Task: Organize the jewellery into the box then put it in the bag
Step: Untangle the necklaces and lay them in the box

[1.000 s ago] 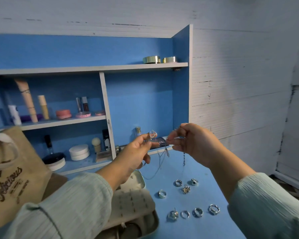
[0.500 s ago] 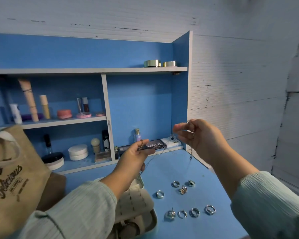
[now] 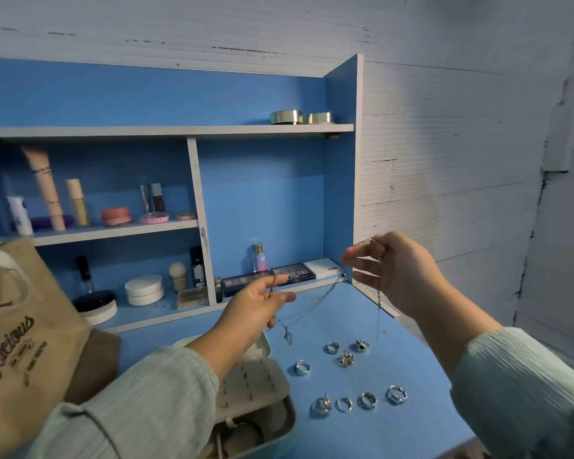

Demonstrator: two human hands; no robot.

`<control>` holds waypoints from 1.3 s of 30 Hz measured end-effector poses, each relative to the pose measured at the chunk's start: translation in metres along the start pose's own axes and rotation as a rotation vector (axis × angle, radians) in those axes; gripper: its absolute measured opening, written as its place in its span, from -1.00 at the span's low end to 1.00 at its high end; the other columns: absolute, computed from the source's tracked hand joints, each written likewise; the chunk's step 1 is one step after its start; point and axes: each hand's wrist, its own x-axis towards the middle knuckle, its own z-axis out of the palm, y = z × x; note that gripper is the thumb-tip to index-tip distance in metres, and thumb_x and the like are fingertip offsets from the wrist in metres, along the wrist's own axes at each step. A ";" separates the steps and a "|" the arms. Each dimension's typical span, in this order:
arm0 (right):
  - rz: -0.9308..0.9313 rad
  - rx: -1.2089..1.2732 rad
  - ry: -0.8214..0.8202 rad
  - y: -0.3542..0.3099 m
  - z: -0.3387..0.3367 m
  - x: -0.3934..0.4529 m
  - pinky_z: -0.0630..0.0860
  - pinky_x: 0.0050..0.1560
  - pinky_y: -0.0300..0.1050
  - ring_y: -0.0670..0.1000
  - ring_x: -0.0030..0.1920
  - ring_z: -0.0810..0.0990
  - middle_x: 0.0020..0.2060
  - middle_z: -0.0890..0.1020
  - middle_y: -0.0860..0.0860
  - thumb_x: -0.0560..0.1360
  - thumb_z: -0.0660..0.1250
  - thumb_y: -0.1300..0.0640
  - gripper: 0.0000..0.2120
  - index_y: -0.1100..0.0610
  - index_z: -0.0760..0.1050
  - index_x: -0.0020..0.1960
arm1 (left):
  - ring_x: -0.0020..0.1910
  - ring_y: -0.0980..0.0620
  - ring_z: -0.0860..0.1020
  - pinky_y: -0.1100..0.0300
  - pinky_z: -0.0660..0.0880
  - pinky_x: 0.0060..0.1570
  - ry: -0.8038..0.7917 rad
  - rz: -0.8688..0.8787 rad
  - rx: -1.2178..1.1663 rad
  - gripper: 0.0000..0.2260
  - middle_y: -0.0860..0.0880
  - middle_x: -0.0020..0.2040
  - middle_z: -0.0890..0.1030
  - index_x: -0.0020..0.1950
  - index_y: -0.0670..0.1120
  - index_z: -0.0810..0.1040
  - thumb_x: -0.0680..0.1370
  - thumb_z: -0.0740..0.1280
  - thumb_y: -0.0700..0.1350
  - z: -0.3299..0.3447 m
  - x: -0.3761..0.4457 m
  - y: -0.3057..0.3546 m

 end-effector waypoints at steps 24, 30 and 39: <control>-0.003 -0.059 -0.278 -0.014 0.021 -0.008 0.47 -0.20 -0.07 0.20 -0.07 0.51 -0.39 0.60 0.11 0.54 -0.03 0.18 -0.67 0.10 0.17 -0.40 | -0.24 0.31 0.50 0.37 0.38 -0.22 -0.088 0.009 -0.013 -0.94 0.20 -0.19 0.62 -0.07 0.10 0.61 0.52 0.37 -0.07 0.038 0.001 0.020; 0.004 -0.055 -0.263 -0.018 0.019 -0.009 0.44 -0.16 -0.05 0.19 -0.04 0.51 -0.38 0.61 0.10 0.54 -0.03 0.16 -0.68 0.09 0.15 -0.40 | -0.49 0.25 0.34 0.36 0.24 -0.45 -0.079 0.000 0.050 -0.89 0.25 -0.60 0.40 -0.02 0.02 0.60 0.55 0.31 0.01 0.039 -0.001 0.023; -0.015 -0.093 -0.073 -0.014 0.019 -0.012 0.58 -0.09 0.00 0.03 -0.26 0.56 -0.31 0.44 0.09 0.57 0.21 0.20 -0.77 0.17 0.32 -0.26 | -0.53 0.17 0.24 0.25 0.18 -0.45 -0.067 0.026 0.042 -0.84 0.18 -0.61 0.32 -0.18 -0.01 0.56 0.54 0.30 0.02 0.036 -0.005 0.022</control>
